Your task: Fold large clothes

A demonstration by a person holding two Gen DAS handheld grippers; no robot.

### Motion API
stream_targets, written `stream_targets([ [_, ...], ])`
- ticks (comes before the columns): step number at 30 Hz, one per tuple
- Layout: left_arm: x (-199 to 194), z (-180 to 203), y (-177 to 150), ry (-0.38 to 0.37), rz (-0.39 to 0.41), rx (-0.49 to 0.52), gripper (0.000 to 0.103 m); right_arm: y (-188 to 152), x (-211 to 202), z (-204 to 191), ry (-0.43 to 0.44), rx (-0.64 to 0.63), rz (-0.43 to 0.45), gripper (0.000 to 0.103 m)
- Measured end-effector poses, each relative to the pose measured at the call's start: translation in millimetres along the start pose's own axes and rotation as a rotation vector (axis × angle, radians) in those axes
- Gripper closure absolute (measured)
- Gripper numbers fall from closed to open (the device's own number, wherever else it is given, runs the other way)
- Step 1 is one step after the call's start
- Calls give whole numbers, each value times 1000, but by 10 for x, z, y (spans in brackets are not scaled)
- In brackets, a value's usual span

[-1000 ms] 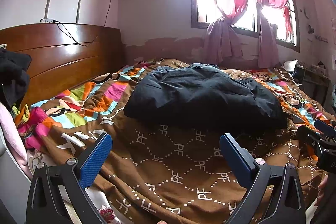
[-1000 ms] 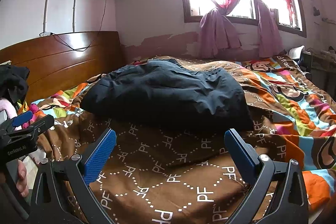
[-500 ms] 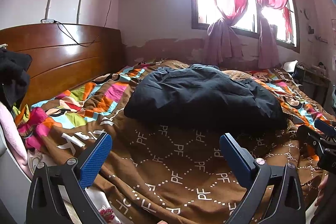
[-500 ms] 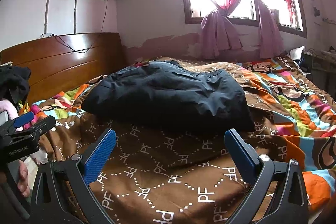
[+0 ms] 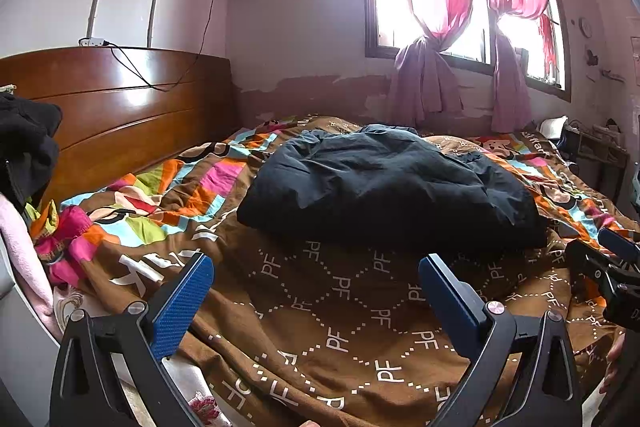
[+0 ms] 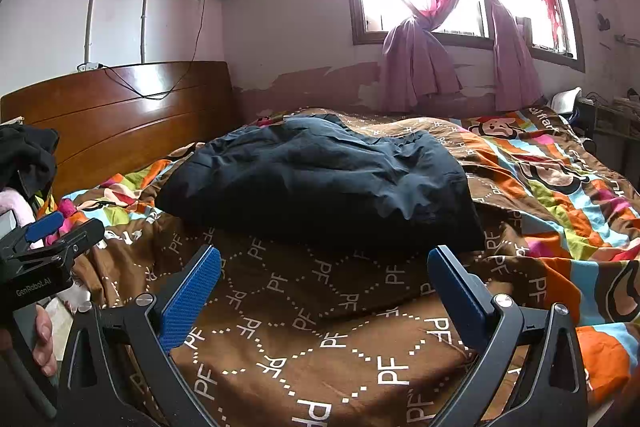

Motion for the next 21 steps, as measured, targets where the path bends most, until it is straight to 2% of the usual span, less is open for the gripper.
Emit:
stream_targets([
  [21, -14, 12, -2, 3, -1, 0, 0, -10, 5, 0, 0, 1, -2, 1],
])
Point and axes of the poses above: each gripper's, at about its wrist camera, not at the fingertips, and x roughly the way its jaws point, z to its right, y to its top, the point moved 9 cm from there along x, roughly the way its jaws point, and after that the axes turned 4 degrees about z, right-handed, at the moved point
